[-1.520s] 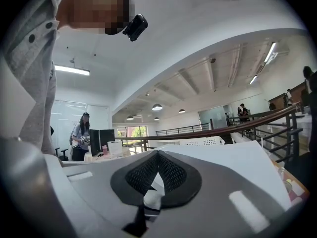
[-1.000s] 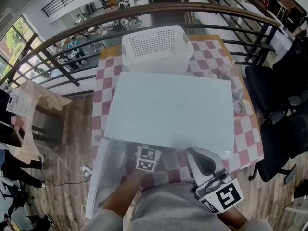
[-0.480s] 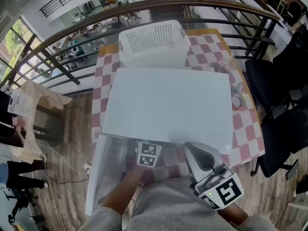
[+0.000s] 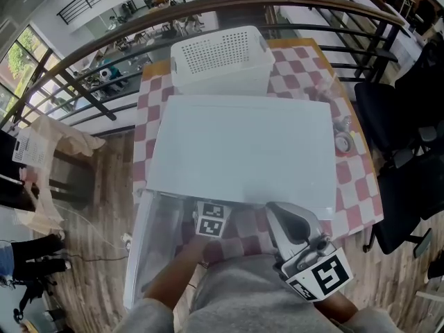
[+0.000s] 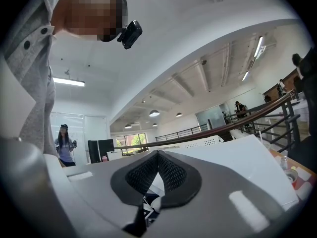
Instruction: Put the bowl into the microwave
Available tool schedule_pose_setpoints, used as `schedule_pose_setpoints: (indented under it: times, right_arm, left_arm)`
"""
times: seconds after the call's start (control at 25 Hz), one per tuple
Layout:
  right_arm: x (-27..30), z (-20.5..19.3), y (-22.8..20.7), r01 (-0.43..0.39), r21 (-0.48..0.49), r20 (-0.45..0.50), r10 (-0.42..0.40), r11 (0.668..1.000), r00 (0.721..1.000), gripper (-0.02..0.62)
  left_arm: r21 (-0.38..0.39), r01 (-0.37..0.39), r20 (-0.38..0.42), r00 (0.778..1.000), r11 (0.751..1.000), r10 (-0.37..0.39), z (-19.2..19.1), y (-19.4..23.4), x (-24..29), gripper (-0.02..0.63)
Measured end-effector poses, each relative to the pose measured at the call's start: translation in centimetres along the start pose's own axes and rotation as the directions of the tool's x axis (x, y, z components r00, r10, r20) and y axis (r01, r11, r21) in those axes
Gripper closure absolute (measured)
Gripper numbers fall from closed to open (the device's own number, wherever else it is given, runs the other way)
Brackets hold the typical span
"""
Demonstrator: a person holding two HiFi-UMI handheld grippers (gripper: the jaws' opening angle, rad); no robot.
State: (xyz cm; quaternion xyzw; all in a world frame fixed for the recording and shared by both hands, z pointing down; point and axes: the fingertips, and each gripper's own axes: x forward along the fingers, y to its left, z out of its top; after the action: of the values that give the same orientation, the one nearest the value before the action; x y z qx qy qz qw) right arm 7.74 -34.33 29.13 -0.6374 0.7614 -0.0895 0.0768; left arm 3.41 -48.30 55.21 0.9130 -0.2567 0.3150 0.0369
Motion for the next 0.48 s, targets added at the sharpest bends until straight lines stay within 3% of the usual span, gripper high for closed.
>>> schedule_pose_setpoints:
  times: [0.2, 0.36, 0.48]
  right_arm:
    - [0.0, -0.1, 0.1, -0.008, 0.003, -0.006, 0.008, 1.000, 1.000, 0.597]
    - [-0.1, -0.2, 0.2, -0.021, -0.008, -0.012, 0.021, 1.000, 1.000, 0.597]
    - [0.0, -0.1, 0.1, -0.043, -0.009, -0.005, 0.042, 0.999, 0.999, 0.597]
  left_arm:
    - [0.009, 0.013, 0.027, 1.000, 1.000, -0.013, 0.6, -0.2, 0.3, 0.066]
    - [-0.077, 0.058, 0.018, 0.998, 0.995, -0.057, -0.3, -0.8, -0.5, 0.063]
    - [-0.165, 0.046, 0.074, 0.997, 0.985, -0.034, -0.5, -0.4, -2.6, 0.061]
